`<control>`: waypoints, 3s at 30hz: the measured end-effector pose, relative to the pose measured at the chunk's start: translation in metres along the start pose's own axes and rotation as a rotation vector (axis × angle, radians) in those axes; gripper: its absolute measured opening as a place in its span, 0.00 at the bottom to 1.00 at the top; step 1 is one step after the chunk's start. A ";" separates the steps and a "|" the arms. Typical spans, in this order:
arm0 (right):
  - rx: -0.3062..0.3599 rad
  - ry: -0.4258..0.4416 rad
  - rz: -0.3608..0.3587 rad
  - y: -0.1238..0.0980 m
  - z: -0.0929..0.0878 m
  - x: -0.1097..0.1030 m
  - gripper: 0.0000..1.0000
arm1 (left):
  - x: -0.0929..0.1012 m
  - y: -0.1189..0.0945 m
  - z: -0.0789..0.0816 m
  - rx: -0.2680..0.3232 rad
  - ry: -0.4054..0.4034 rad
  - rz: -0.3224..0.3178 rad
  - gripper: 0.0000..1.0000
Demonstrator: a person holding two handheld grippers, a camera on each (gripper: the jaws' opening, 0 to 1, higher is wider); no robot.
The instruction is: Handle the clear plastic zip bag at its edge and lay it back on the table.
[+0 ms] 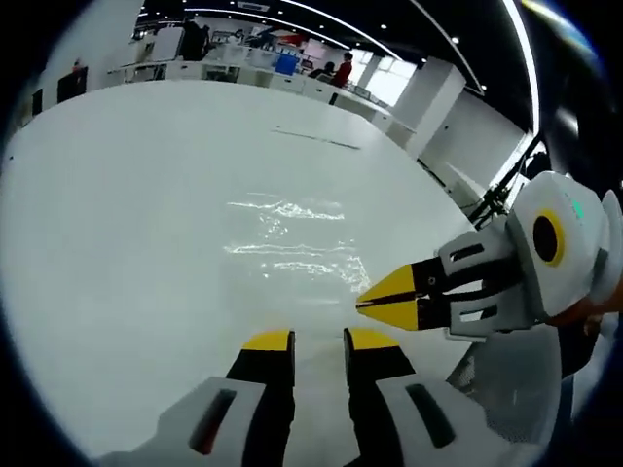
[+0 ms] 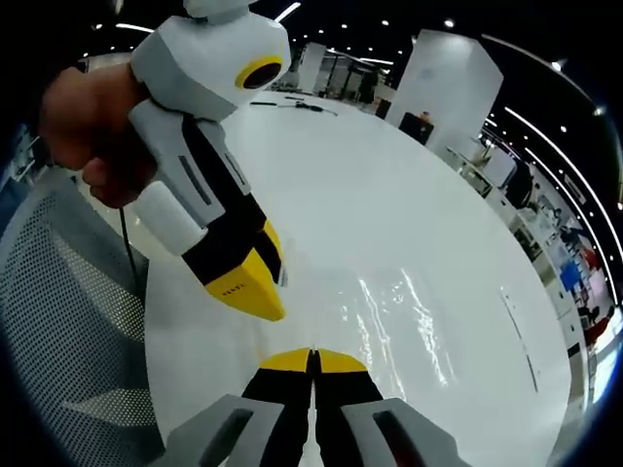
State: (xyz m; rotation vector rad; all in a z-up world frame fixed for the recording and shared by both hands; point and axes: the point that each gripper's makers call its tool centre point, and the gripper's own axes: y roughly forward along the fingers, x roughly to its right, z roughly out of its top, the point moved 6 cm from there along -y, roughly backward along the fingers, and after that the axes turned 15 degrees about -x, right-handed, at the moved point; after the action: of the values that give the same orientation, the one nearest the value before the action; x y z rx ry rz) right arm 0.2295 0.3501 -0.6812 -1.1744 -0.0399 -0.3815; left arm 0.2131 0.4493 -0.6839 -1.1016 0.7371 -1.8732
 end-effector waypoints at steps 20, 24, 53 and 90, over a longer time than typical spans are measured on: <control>-0.001 -0.001 0.008 0.000 -0.001 -0.004 0.00 | -0.001 0.001 0.000 -0.017 -0.054 0.013 0.00; -0.005 0.000 0.003 -0.001 -0.001 -0.004 0.00 | -0.003 0.003 0.000 -0.026 -0.065 0.016 0.00; -0.005 0.088 -0.092 -0.011 -0.009 0.036 0.00 | 0.026 0.028 -0.025 -0.151 -0.027 0.046 0.00; 0.023 0.089 -0.107 -0.019 -0.001 0.043 0.00 | 0.020 0.041 -0.033 -0.191 0.001 0.022 0.00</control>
State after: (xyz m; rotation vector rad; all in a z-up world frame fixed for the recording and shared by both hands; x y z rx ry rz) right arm 0.2634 0.3317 -0.6551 -1.1344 -0.0293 -0.5261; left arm 0.1923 0.4143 -0.7230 -1.2062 0.9401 -1.8130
